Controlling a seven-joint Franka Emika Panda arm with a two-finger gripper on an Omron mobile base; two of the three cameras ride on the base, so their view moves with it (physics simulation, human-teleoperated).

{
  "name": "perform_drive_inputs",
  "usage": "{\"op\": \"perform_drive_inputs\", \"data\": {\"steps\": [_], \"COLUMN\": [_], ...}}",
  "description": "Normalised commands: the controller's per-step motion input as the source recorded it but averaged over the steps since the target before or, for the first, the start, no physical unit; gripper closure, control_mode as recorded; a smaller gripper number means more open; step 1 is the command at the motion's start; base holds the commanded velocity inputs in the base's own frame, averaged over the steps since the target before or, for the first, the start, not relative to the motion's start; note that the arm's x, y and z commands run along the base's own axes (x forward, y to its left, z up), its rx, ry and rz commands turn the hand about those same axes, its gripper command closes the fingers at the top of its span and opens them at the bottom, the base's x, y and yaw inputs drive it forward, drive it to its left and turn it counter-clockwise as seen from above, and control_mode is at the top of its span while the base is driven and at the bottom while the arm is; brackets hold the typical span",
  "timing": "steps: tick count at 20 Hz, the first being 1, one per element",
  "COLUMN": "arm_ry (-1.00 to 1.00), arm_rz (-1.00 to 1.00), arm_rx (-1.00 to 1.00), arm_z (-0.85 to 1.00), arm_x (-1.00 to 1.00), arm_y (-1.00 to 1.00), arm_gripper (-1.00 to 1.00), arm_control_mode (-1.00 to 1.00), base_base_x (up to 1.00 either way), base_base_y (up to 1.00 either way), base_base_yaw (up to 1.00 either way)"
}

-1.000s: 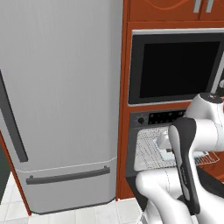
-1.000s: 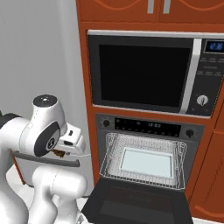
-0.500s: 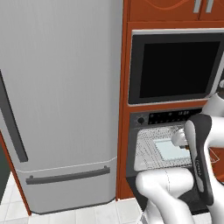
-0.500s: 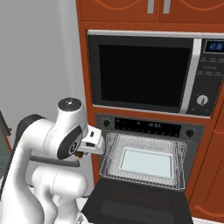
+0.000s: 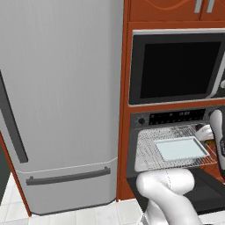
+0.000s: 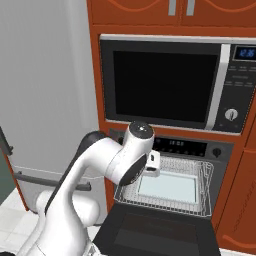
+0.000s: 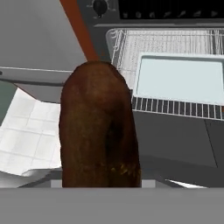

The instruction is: Place the sweet potato on the top rack of the oven.

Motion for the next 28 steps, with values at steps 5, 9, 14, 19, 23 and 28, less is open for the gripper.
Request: {"op": "perform_drive_inputs", "data": {"steps": [5,9,14,19,23,28], "arm_ry": [-0.18,-0.19,-0.12,-0.08,0.01,0.03], "arm_rz": [0.14,0.04,0.00,0.00,0.00,-0.01], "arm_rx": [0.14,0.05,-0.06,-0.04,0.00,0.00], "arm_z": [-0.43,-0.68,-0.97,-0.74,-0.61,-0.56], "arm_x": [0.84,0.68,0.50,0.47,0.36,0.36], "arm_y": [-0.97,-0.61,-0.17,-0.24,-0.20,-0.05], "arm_gripper": [1.00,1.00,1.00,1.00,1.00,1.00], "arm_control_mode": [-1.00,-1.00,-1.00,-1.00,-1.00,-1.00], "base_base_x": [0.00,0.00,0.00,0.00,0.00,0.00], "base_base_y": [0.00,0.00,0.00,0.00,0.00,0.00], "base_base_yaw": [0.00,0.00,0.00,0.00,0.00,0.00]}}
